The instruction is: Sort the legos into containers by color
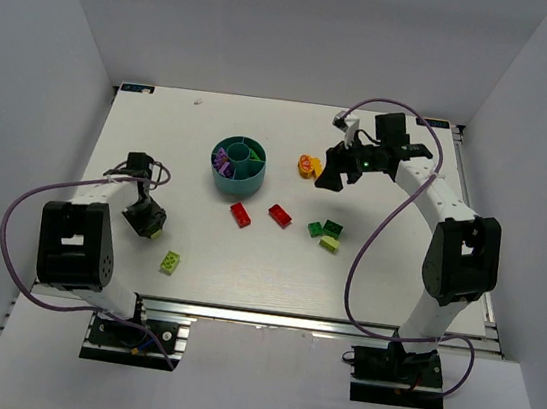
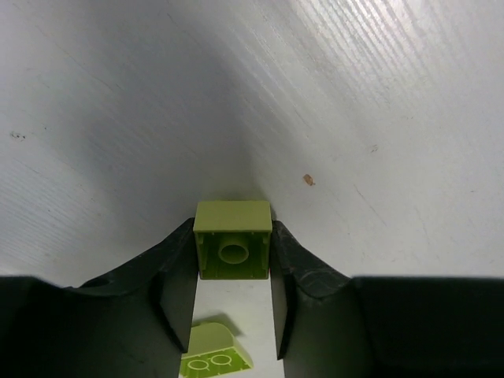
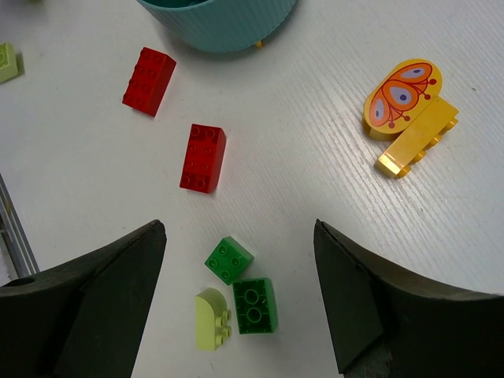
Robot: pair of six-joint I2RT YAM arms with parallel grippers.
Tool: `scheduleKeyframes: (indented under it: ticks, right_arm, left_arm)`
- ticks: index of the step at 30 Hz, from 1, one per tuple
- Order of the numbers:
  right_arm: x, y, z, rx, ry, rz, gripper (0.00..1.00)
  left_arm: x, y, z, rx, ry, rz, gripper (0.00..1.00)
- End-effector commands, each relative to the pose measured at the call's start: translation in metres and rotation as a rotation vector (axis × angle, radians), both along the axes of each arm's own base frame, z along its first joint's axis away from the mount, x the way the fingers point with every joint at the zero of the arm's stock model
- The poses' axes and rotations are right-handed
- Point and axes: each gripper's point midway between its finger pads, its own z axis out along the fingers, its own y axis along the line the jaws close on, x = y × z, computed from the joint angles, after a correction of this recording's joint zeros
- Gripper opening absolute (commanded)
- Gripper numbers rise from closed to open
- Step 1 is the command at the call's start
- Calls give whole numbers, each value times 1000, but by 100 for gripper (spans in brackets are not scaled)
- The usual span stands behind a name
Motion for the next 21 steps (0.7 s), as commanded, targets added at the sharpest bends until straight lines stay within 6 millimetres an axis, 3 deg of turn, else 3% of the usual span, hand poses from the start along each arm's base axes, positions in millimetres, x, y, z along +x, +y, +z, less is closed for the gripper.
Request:
scheduleKeyframes:
  ticks: [1,4,5,8,11,12,14,15,17,21]
  right_arm:
    - [-1,-4,21,18,-52,-15,80]
    - [-4,-5,21,19,-52,-12,80]
    - [-4,-4,22,18,-54,-11,80]
    - [-6,-5,22,14,-60,-11,80]
    - [-6,-6,23,12,-66,-10,80]
    - [-7,-6,24,12,-66,-10,80]
    - [-6,-6,25,11,-71,-10,80]
    - [-5,-7,26,10,-77,-11,80]
    - [-5,-8,27,4,-80,-10,80]
    - [-5,-9,31,-3,-90,-4,80]
  left_arm:
    - [10,1,9,-6,-56,2,40]
    - [22,-1,24,-21,-122,-4,31]
    - [29,-3,35,-30,-165,-14,23]
    - [46,-25,58,-134,-284,-80,7]
    - [67,-69,100,-267,-470,-220,4]
    - [74,-94,122,-285,-551,-313,3]
    - [79,-118,146,-291,-633,-416,3]
    - [81,-142,165,-279,-688,-524,2]
    - [84,-171,185,-233,-747,-669,2]
    - [92,-197,204,-75,-774,-850,3]
